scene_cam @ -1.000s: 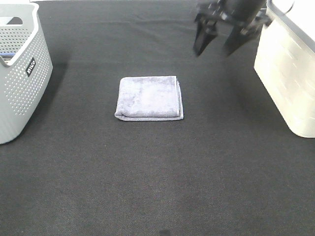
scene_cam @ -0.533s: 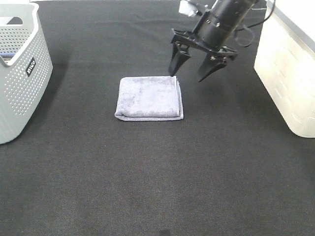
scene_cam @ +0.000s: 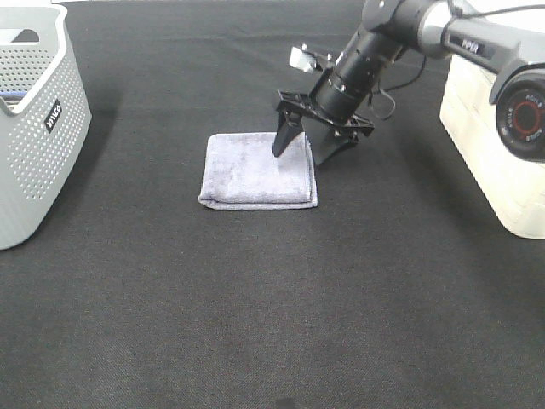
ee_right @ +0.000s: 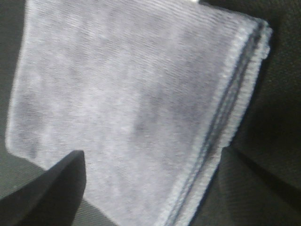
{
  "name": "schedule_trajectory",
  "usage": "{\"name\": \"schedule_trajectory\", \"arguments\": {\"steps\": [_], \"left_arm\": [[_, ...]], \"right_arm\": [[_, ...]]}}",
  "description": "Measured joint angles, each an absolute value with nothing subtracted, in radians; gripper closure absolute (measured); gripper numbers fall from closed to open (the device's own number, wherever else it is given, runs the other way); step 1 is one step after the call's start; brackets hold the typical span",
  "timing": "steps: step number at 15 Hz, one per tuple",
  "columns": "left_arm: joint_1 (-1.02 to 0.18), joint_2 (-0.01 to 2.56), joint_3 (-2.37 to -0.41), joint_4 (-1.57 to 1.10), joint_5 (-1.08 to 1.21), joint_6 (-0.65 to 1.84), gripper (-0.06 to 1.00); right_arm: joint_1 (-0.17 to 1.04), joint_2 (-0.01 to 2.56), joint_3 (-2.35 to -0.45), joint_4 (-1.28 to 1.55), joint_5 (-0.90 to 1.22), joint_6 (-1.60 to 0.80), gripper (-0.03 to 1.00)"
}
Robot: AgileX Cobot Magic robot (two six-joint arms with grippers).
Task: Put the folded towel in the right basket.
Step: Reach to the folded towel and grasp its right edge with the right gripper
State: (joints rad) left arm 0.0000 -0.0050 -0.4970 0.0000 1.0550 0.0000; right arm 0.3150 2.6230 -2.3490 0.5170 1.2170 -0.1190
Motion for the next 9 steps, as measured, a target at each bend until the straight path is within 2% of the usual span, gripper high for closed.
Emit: {"name": "schedule_trajectory", "arguments": {"steps": [9], "left_arm": [[0.000,-0.005,-0.497,0.000,1.055,0.000,-0.03]], "right_arm": [[0.266,2.651,-2.352,0.531,1.217,-0.154,0.23]]}}
